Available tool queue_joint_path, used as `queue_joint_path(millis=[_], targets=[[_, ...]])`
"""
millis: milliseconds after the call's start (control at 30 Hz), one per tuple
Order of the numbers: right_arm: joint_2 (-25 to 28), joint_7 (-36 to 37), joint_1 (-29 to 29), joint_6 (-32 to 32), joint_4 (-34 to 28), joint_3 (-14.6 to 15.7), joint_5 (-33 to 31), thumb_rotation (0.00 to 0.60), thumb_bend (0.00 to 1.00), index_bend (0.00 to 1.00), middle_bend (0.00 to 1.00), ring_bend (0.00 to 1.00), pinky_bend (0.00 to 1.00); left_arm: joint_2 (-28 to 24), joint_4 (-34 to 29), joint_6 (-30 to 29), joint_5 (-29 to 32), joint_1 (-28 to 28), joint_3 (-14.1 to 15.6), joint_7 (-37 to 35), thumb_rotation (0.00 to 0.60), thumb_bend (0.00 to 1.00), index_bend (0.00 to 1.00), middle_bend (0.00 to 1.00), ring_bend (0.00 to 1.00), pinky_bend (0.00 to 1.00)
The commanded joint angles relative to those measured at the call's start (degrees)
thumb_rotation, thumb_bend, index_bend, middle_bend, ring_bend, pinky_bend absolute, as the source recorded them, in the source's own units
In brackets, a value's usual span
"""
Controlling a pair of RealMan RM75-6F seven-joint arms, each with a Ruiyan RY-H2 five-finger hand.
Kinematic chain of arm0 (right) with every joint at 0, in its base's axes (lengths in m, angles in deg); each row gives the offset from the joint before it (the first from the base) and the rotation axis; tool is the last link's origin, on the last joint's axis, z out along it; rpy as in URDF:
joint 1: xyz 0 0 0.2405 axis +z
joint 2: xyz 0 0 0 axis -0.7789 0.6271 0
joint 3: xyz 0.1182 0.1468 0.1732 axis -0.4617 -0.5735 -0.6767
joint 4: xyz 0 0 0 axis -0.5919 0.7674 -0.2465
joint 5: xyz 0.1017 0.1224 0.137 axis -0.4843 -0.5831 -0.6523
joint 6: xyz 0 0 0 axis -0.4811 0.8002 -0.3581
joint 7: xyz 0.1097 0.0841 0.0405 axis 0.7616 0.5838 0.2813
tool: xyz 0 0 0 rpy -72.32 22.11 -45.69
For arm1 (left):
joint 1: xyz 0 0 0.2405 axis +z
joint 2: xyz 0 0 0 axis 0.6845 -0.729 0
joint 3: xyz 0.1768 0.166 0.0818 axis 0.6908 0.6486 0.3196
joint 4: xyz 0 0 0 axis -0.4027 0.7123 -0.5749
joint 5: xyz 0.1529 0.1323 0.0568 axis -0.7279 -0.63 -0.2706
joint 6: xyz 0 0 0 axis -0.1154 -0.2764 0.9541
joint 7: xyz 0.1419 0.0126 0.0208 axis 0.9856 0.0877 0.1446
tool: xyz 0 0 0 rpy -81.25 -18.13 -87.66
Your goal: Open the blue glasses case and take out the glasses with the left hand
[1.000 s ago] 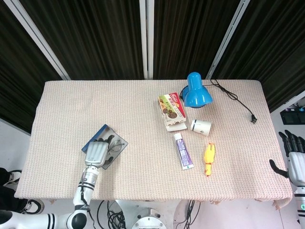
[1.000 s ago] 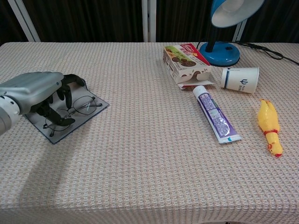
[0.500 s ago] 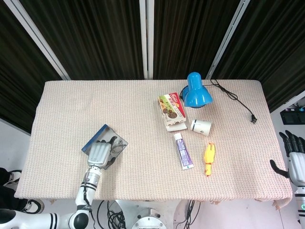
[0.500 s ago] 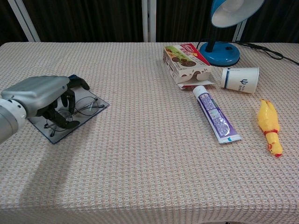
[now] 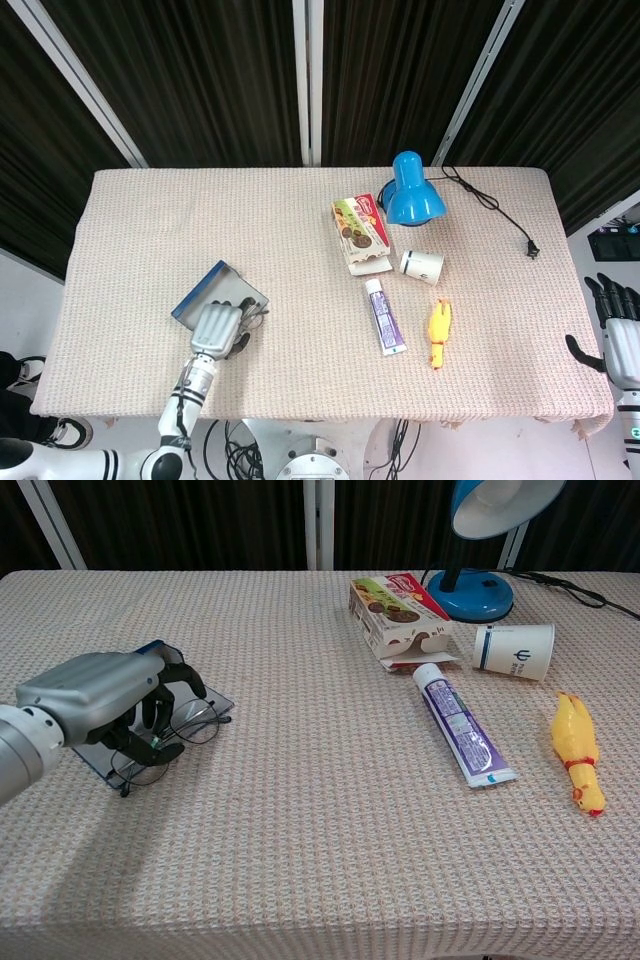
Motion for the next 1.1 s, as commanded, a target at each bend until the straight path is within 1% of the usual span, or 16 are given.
queue_joint_path(millis=[33, 300, 400, 500, 667, 833, 933, 1100], targets=[[-0.06, -0.04, -0.01, 0.03, 0.04, -0.07, -0.11, 0.600, 0.24, 0.00, 0.00, 0.00, 0.00, -0.04, -0.18, 0.27, -0.07, 0.03, 0.21, -0.08, 0.600, 0.33, 0.27, 0.61, 0.47, 0.50], [-0.21, -0.13, -0.04, 0.08, 0.22, -0.06, -0.10, 0.600, 0.24, 0.00, 0.00, 0.00, 0.00, -0.18, -0.73, 1.84, 0.19, -0.27, 0.12, -0.92, 0.600, 0.33, 0.28, 0.64, 0.50, 0.52], [-0.24, -0.11, -0.05, 0.02, 0.35, -0.09, -0.22, 0.600, 0.24, 0.00, 0.00, 0.00, 0.00, -0.49, -0.98, 2.86, 0.99, -0.39, 0.05, -1.40, 0.600, 0.33, 0.28, 0.66, 0.52, 0.53], [-0.30, -0.05, -0.03, -0.06, 0.49, -0.13, -0.32, 0.600, 0.24, 0.00, 0.00, 0.00, 0.00, -0.62, -0.80, 3.29, 0.35, -0.48, 0.13, -2.36, 0.600, 0.33, 0.29, 0.68, 0.54, 0.54], [-0.35, -0.06, 0.03, -0.07, 0.58, -0.24, -0.37, 0.600, 0.24, 0.00, 0.00, 0.00, 0.00, -0.84, -0.55, 2.95, -3.21, -0.37, 0.65, -4.83, 0.600, 0.34, 0.36, 0.72, 0.59, 0.57], [-0.40, -0.21, 0.03, 0.08, 0.49, -0.24, -0.23, 0.600, 0.24, 0.00, 0.00, 0.00, 0.00, -0.99, -0.02, 2.30, -6.78, -0.06, 1.17, -7.32, 0.600, 0.35, 0.48, 0.74, 0.61, 0.58], [-0.40, -0.28, -0.01, 0.20, 0.41, -0.22, -0.12, 0.600, 0.24, 0.00, 0.00, 0.00, 0.00, -1.18, 0.08, 2.24, -7.72, 0.10, 1.29, -8.08, 0.600, 0.35, 0.50, 0.75, 0.62, 0.59], [-0.35, -0.34, -0.04, 0.28, 0.34, -0.24, -0.10, 0.600, 0.24, 0.00, 0.00, 0.00, 0.00, -1.44, 0.10, 2.39, -8.76, 0.25, 1.23, -9.18, 0.600, 0.35, 0.51, 0.76, 0.62, 0.59]])
